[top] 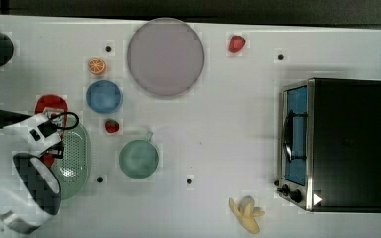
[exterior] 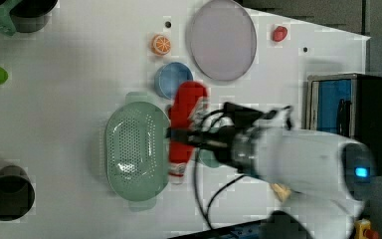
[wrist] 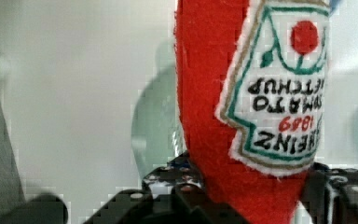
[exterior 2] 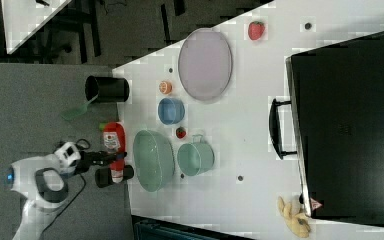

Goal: Pick ketchup from strainer and place it on the table

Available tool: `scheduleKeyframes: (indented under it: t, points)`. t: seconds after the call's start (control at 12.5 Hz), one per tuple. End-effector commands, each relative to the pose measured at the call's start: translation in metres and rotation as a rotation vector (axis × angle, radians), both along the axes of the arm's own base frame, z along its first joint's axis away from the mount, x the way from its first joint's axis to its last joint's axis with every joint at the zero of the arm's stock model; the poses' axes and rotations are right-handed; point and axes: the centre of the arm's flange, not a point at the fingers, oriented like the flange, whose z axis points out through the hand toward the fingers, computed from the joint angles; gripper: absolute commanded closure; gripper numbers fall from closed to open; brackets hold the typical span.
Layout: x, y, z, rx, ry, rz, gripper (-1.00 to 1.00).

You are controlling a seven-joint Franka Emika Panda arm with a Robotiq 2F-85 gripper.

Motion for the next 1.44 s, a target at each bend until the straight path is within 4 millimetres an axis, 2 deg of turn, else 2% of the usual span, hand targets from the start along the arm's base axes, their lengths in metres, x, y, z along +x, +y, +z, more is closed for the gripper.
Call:
scheduleKeyframes:
  t: [0.08,0.24,0.56,0.72,0.88,1.04,1.28,1.36,1.44]
  points:
    - [0.045,-0.084,0.019,-0.034,0.027,-0.193,-0.12]
    - [0.062,-0.133,0.027,-0.059,0.038,-0.272,-0.12]
    - [0.087,-0.237,0.017,-0.085,0.079,-0.434,-0.12]
    - [0.090,-0.287,0.004,-0.095,0.108,-0.523,-0.12]
    - [0.086,-0.328,-0.018,-0.105,0.147,-0.573,-0.12]
    - [0.082,-0.356,-0.044,-0.110,0.180,-0.591,-0.12]
    - [0.072,-0.375,-0.093,-0.119,0.241,-0.617,-0.12]
    - [0.067,-0.376,-0.114,-0.121,0.261,-0.619,-0.21]
    - [0.063,-0.375,-0.134,-0.119,0.267,-0.619,-0.40]
